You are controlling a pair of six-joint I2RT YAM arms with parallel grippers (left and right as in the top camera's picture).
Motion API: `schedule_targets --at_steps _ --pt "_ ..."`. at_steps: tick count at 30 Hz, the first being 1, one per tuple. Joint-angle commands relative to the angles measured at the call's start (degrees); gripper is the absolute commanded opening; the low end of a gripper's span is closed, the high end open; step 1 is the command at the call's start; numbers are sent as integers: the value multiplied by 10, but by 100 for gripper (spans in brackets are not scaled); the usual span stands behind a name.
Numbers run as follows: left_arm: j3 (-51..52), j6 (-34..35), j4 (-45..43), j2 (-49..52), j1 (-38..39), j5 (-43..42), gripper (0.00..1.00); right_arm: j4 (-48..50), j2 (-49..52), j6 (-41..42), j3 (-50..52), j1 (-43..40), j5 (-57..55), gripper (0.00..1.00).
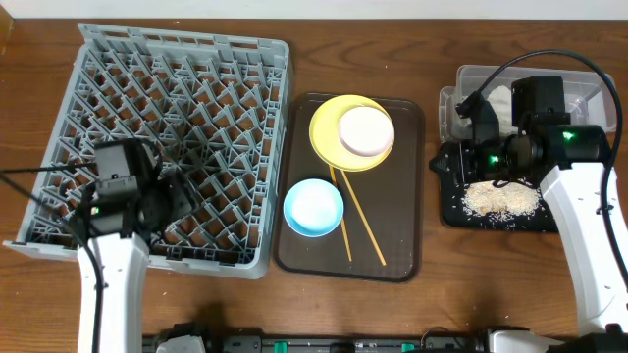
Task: Sort waste into correct bins and load items into the dishwasher
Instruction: 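Lower the white cup into the dish rack with the left gripper and release, then reach the left gripper to the light-blue bowl and grasp its rim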
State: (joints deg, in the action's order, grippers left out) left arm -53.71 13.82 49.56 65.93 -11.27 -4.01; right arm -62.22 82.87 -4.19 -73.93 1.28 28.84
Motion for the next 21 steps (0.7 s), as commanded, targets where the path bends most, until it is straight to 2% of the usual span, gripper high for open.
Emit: schedule_targets --at_steps 1,3,5,8,9,11,13,17,21 --pt "-9 -7 6 40 -3 19 9 -2 -4 -13 -11 -3 -14 36" --pt "-9 -7 5 61 -3 14 9 -3 -4 -13 -11 -3 -14 35" --pt "-8 -7 5 83 -3 13 17 -4 -4 -13 -11 -3 -14 35" --pt "-9 -7 5 107 -3 13 42 -4 -4 -12 -11 -1 -14 36" --pt "-9 -7 5 112 -3 13 47 -5 -4 -12 -11 -1 -14 38" --pt "-9 -7 5 118 -3 13 68 -6 -4 -12 -11 -1 -14 41" --pt "-9 -7 4 117 -3 13 81 -8 -4 -13 -11 -1 -14 44" --pt "-21 -7 7 105 -3 13 89 -7 -10 -13 -11 -2 -15 50" --pt "-57 -7 28 83 -2 10 90 -5 -29 -13 -12 -7 -19 56"
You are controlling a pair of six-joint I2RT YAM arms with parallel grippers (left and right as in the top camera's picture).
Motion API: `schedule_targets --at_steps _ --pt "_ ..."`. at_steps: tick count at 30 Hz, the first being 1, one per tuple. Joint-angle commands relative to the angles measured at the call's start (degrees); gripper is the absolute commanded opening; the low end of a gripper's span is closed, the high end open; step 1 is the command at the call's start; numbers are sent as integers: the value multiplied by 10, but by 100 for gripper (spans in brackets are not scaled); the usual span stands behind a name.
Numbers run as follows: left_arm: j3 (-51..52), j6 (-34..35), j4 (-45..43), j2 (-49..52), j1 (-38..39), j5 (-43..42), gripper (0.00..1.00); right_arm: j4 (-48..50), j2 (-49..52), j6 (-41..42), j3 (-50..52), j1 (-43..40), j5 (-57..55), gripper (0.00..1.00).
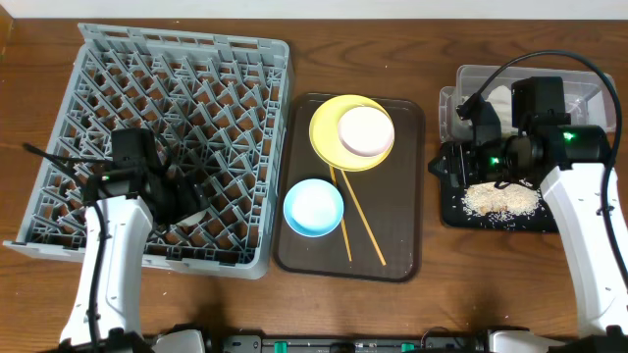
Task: Sort waste into correct bins and load items into the dishwasher
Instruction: 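Reach the left gripper to the light-blue bowl and grasp its rim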
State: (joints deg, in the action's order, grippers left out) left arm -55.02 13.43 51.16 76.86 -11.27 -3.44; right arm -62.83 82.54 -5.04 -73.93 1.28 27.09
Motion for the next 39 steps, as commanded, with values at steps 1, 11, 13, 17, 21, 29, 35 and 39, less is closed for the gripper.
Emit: schedule_targets --at_steps 1,11,13,17,21,29,35,39 --pt "-57 -3 21 -34 0 -3 90 0 -32 -4 -12 -11 -1 61" --pt "-82 -3 3 -92 172 -48 91 -4 -93 43 -12 -84 -53 77" --pt "-82 -3 -12 -85 232 -45 91 -9 -96 62 -12 -99 -76 81" --pt "-82 -3 -43 -58 340 -44 91 -17 -95 63 -12 -116 -78 86" --pt "-82 -4 -69 4 447 -16 91 -17 -95 63 -12 -118 -78 86" --pt "-82 -8 -115 134 522 -16 89 -17 -95 62 -12 -118 -78 87" --pt "-82 -7 -118 217 535 -16 73 -17 -95 62 -12 -118 -78 87" --pt "-82 -7 -125 254 535 -17 59 -17 -95 62 -12 -118 -78 87"
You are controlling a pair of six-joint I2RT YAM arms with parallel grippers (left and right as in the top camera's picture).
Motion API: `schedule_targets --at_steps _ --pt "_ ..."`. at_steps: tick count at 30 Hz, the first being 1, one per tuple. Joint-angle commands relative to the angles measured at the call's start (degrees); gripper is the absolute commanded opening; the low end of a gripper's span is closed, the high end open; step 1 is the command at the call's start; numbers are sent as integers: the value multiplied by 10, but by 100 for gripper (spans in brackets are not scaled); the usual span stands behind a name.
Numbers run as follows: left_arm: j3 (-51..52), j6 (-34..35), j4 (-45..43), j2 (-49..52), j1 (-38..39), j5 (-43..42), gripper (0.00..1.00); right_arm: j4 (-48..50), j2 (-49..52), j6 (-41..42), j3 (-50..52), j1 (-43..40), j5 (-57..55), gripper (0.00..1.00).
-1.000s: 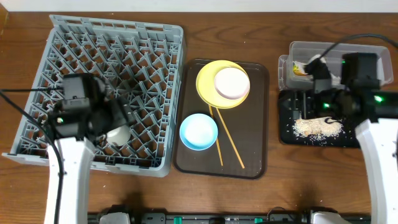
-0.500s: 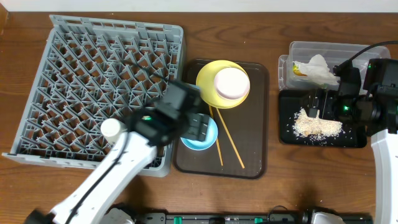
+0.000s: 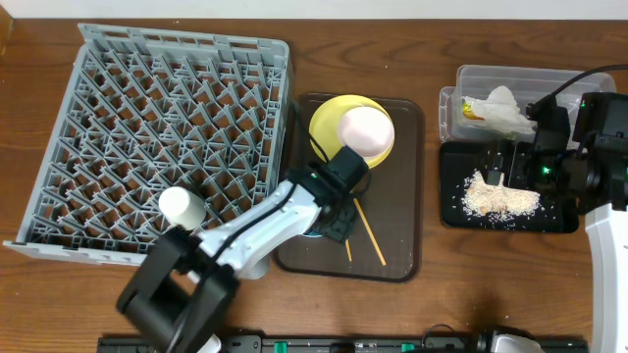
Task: Sort waste into correct bins and load items into the dishwasher
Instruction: 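Reach the left gripper to the light-blue bowl and grasp its rim, then carry the blue bowl into the dish rack with the left gripper, release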
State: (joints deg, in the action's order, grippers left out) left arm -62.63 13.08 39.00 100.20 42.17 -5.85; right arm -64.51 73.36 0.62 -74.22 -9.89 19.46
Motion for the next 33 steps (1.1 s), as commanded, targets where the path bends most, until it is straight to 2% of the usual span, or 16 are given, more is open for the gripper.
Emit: schedule_targets --at_steps 1,8,15,20,24,26,29,33 --pt "-6 -4 -5 25 1 7 52 0 -3 6 -9 -6 -2 87" --pt "-7 -4 -21 26 1 -3 7 0 -3 6 -9 -6 -2 86" --pt "-24 -4 -20 -28 0 -57 6 0 -3 6 -9 -6 -2 86" --pt "-40 -6 -20 -118 -8 -57 6 0 -3 6 -9 -6 -2 85" --pt "-44 -26 -20 -198 -49 -57 6 0 -3 6 -9 -6 -2 85" --pt "-44 -28 -20 -233 -91 -63 6 0 -3 6 -9 -6 -2 85" --pt "-44 -60 -29 -268 -200 -172 6 0 -3 6 -9 -6 -2 84" --pt "-44 -60 -47 -263 -325 -302 6 -3 -3 6 -9 -6 -2 85"
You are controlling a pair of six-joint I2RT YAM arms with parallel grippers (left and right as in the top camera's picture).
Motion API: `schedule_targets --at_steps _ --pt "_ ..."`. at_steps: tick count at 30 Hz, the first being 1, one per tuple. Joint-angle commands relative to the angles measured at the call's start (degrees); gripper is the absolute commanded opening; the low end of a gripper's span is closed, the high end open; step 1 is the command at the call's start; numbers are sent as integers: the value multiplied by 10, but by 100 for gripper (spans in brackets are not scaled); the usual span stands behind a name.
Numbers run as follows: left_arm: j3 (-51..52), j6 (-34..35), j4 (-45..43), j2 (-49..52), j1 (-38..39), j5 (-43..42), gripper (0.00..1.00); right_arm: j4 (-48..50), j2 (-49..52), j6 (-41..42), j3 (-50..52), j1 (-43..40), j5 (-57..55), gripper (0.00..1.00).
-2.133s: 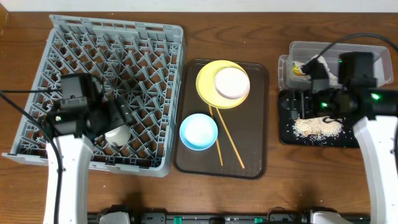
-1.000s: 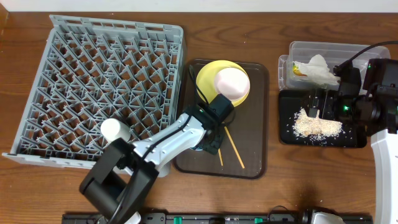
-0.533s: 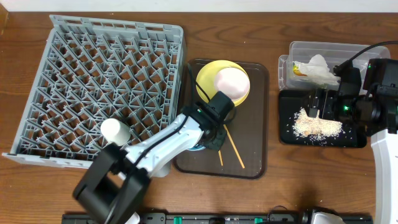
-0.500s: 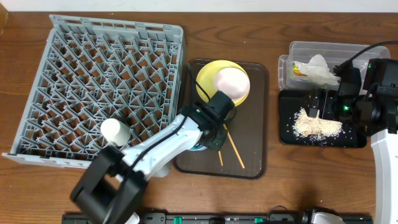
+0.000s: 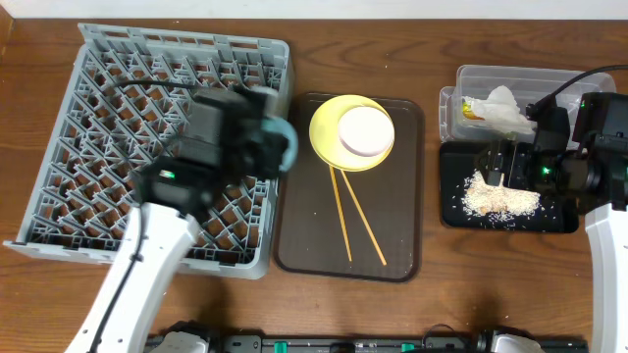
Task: Sort waste into correct bins and load items into the dishwasher
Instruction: 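Carry the blue bowl into the dish rack with the left gripper, release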
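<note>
My left gripper [image 5: 272, 145] is shut on the rim of a light blue bowl [image 5: 287, 147], holding it on edge above the right side of the grey dish rack [image 5: 118, 78]. On the brown tray [image 5: 392, 255] lie a yellow plate [image 5: 329, 132] with a small white dish [image 5: 366, 130] on it, and two chopsticks [image 5: 355, 221]. My right gripper [image 5: 497, 163] hovers over the black bin [image 5: 461, 211] that holds rice [image 5: 502, 199]. Whether its jaws are open or shut is not clear from above.
A clear plastic bin [image 5: 471, 78] with crumpled paper [image 5: 500, 106] stands behind the black bin. The rack fills the left of the wooden table, and its near corner juts out by my left arm.
My left gripper was down on the blue bowl at the tray's near left. Now it holds that bowl tilted up over the rack's right edge. The right arm has not moved.
At first my left arm rested over the rack's near left and my right gripper hung over the left part of the black bin. Then the right arm sat further right, and the left reached the blue bowl on the tray. Now the bowl is off the tray, at the rack.
</note>
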State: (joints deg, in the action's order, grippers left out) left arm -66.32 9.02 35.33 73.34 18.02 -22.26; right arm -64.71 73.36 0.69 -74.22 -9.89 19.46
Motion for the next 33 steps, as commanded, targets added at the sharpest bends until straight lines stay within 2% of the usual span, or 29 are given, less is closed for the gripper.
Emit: schedule_targets --at_steps 1,8,15,27,33 --pt "-7 -20 -34 17 -147 -215 6 -3 -3 5 -9 -6 -2 85" --pt "-7 -8 -136 100 -303 -462 6 -3 -3 5 -9 -6 -2 84" --pt "-7 29 -214 226 -373 -612 6 -3 -3 5 -9 -6 -2 84" --pt "-7 35 -230 321 -433 -617 6 -10 -3 5 -9 -6 -2 84" --pt "-6 35 -228 325 -468 -545 8 -15 -3 5 -9 -6 -2 83"
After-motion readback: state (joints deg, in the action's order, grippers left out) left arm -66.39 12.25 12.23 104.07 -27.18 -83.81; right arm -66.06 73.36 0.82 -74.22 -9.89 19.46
